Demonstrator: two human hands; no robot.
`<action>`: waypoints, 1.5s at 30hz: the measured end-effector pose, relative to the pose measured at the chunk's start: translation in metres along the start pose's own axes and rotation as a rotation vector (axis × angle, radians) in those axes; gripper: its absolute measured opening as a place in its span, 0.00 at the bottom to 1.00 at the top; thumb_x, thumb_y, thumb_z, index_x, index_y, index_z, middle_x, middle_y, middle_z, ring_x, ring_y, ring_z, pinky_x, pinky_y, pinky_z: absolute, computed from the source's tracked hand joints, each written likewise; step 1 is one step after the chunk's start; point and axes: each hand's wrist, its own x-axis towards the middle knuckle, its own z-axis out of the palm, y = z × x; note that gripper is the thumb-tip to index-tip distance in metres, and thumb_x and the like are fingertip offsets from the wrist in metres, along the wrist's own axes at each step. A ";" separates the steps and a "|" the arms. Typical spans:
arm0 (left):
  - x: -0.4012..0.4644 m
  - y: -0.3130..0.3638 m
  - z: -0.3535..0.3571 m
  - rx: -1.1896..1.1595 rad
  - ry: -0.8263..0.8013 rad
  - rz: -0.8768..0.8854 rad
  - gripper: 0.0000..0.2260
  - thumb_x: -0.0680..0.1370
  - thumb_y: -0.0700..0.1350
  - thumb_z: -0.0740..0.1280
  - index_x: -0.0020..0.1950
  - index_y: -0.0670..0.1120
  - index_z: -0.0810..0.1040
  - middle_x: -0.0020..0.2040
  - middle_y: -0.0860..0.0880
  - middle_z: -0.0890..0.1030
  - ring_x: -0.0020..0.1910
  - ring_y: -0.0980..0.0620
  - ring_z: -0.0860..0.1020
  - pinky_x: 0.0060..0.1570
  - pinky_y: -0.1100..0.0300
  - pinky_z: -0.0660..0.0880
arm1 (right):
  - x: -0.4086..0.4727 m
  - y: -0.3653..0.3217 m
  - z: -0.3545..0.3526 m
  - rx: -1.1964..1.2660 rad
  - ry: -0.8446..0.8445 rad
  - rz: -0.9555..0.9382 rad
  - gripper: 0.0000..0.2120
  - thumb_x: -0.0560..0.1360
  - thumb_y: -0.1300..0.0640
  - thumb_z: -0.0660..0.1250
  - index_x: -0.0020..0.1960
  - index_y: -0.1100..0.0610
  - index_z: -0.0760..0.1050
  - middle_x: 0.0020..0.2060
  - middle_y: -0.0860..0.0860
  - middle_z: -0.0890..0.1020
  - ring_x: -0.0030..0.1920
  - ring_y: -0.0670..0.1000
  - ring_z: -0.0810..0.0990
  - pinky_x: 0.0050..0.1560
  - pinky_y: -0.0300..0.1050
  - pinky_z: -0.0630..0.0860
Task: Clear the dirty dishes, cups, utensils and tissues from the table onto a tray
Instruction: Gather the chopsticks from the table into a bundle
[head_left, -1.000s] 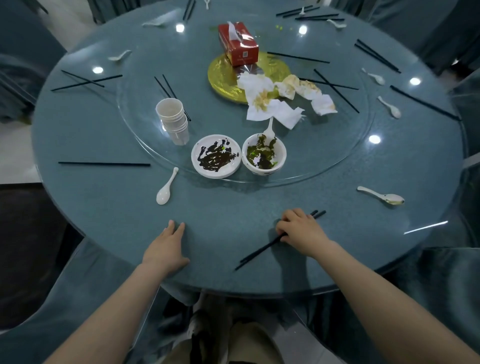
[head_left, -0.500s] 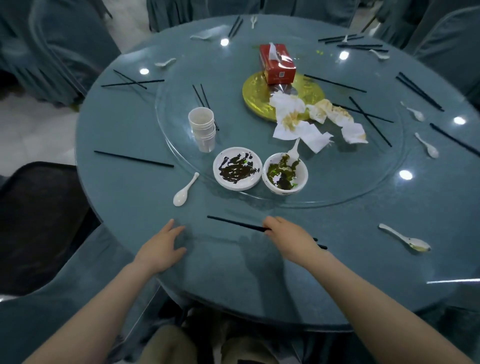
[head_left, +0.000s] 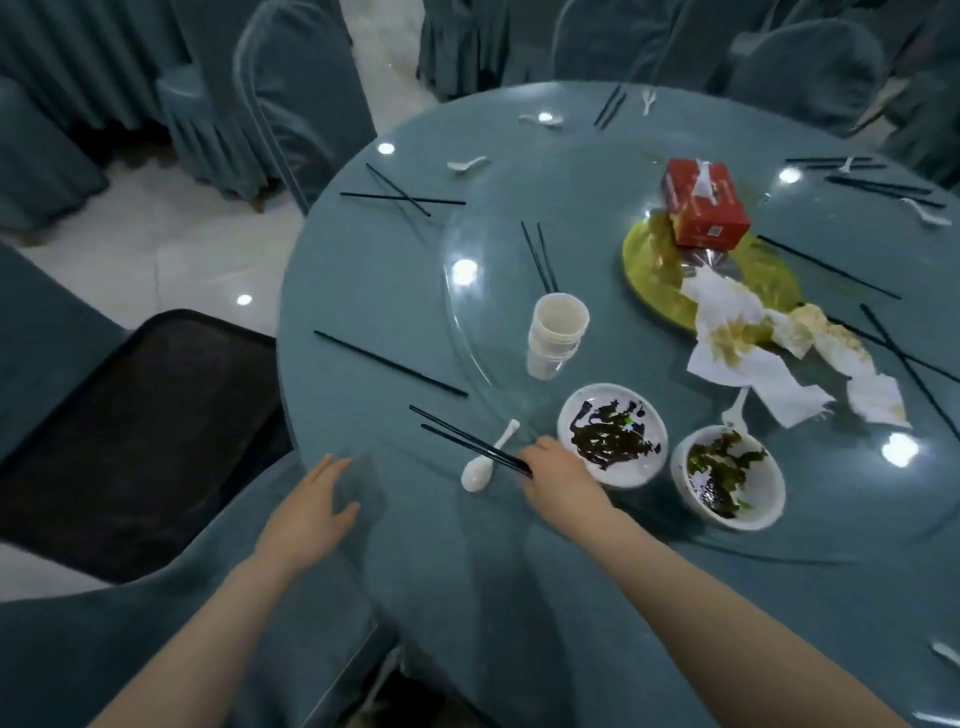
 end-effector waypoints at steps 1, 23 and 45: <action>0.009 -0.007 -0.009 -0.021 0.002 -0.006 0.28 0.78 0.49 0.66 0.76 0.52 0.60 0.78 0.50 0.56 0.74 0.50 0.61 0.68 0.53 0.65 | 0.017 -0.012 0.001 -0.020 -0.012 0.012 0.09 0.78 0.60 0.59 0.56 0.58 0.74 0.53 0.54 0.72 0.52 0.59 0.77 0.52 0.49 0.71; 0.197 -0.050 -0.091 -0.012 0.017 0.056 0.41 0.75 0.51 0.70 0.79 0.46 0.48 0.79 0.49 0.47 0.77 0.53 0.47 0.73 0.59 0.51 | 0.214 -0.120 -0.009 0.086 0.104 0.349 0.07 0.76 0.65 0.56 0.53 0.59 0.64 0.54 0.56 0.74 0.51 0.56 0.72 0.44 0.46 0.67; 0.391 0.118 -0.132 0.226 0.006 0.354 0.34 0.77 0.46 0.66 0.78 0.46 0.51 0.79 0.46 0.50 0.76 0.45 0.56 0.72 0.53 0.58 | 0.291 0.018 -0.203 0.069 0.105 0.547 0.09 0.75 0.61 0.57 0.51 0.62 0.74 0.37 0.55 0.76 0.34 0.53 0.72 0.35 0.43 0.72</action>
